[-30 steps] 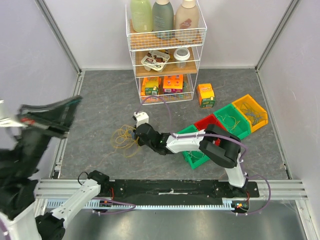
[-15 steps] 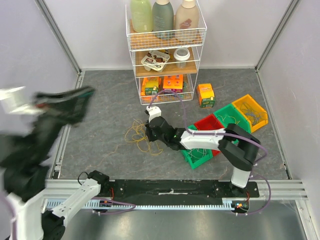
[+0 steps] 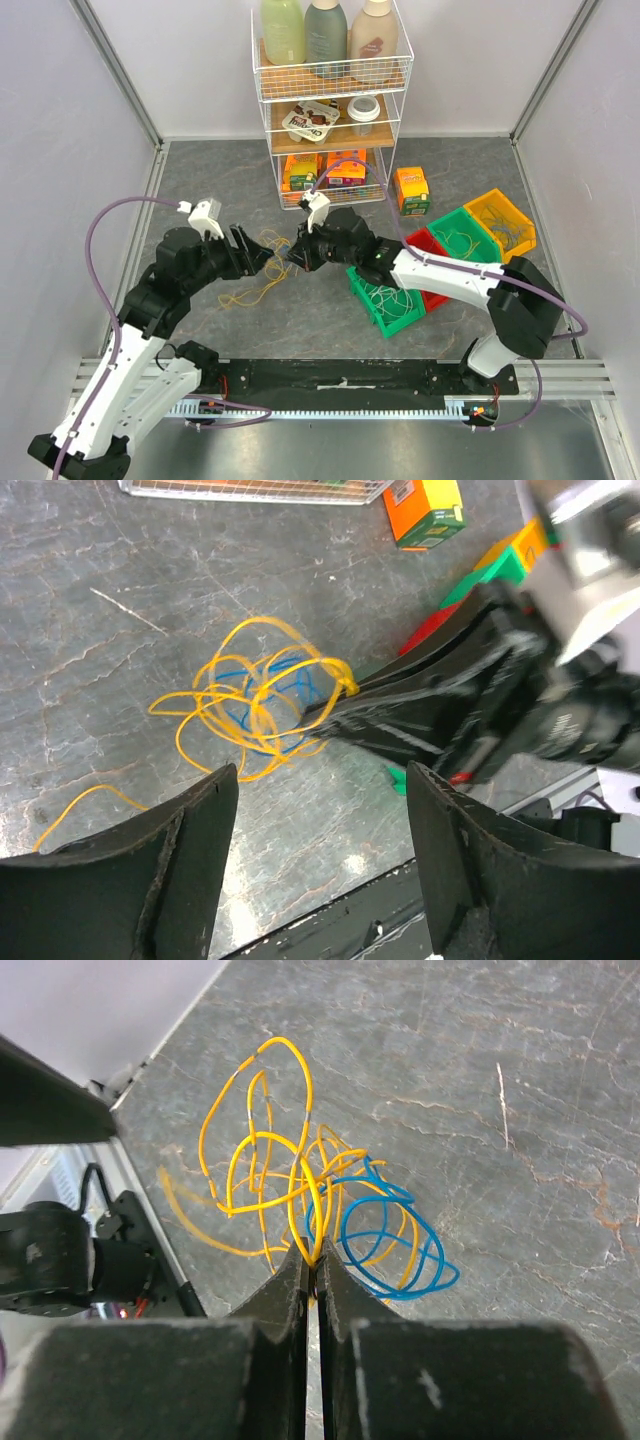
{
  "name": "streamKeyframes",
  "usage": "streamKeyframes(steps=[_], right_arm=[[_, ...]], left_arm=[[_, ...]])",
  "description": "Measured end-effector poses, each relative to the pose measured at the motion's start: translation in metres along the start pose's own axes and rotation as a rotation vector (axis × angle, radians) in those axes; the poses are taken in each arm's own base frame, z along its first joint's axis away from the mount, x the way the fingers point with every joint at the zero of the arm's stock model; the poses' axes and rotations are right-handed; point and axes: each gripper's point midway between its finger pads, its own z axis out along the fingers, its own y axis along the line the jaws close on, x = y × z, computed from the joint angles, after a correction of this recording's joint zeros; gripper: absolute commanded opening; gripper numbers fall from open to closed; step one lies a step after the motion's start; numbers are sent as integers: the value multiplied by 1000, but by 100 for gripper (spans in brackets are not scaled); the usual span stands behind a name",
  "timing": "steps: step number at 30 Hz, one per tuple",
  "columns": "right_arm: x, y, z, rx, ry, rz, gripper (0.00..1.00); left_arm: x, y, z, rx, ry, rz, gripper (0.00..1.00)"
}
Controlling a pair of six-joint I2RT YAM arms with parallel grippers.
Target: Untangle the cables
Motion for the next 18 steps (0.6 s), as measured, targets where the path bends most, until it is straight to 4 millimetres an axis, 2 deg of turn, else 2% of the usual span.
streamKeyframes(steps=[5,12,16,18], right_arm=[[-17,3,-15,-62,-12,19,0],[-28,-2,-28,-100,-1,87,0],[-34,7,-34,-138,1,108,0],[-38,13,-38,-159,-3,116,0]], left_arm=[[30,19,6,-17,42,-1,71],[57,20,17,38,124,-10,73],[70,23,32,37,192,-25,73],[76,26,41,32,224,-32,69]])
